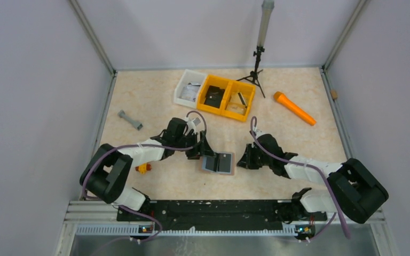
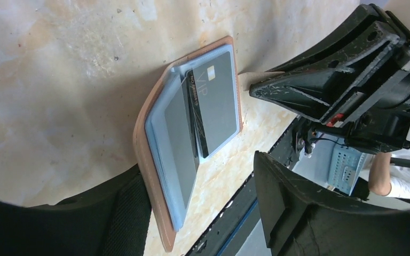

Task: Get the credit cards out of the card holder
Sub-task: Remove the credit card from the card holder.

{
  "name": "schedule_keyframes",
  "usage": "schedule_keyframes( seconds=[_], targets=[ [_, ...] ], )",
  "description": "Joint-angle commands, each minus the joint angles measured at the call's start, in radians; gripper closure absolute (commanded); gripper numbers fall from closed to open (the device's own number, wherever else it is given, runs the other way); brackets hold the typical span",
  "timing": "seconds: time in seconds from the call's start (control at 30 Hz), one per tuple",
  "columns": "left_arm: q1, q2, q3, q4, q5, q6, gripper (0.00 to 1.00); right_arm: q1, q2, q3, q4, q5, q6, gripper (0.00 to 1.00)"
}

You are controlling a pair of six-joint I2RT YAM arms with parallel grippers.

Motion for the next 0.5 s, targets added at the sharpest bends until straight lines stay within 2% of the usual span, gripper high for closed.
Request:
schedule_keyframes(
  seconds=[0.0,0.2,0.27,0.37,0.47],
  targets=[
    [0.002,0.058,-0.012,0.108,0.072,-0.016,0.31,-0.006,0.005,0.019,0.036,-0.02,-0.007,0.97],
    [0.004,0.157,-0.025,0.223,0.137,-0.058,0.36,-0.006,-0.007,0.019,0.033,-0.021,-0.006,0.97],
    [0.001,0.19,-0.028,0.267,0.152,-0.073,0.42,-0.005,-0.012,0.021,0.029,-0.021,-0.007,0.97],
    [-0.001,0.223,-0.027,0.296,0.164,-0.08,0.57,-0.006,-0.019,0.021,0.03,-0.024,-0.006,0.97],
    [-0.001,0.248,-0.02,0.32,0.185,-0.083,0.83,-0.006,-0.031,0.021,0.032,-0.023,-0.004,0.97]
  ],
)
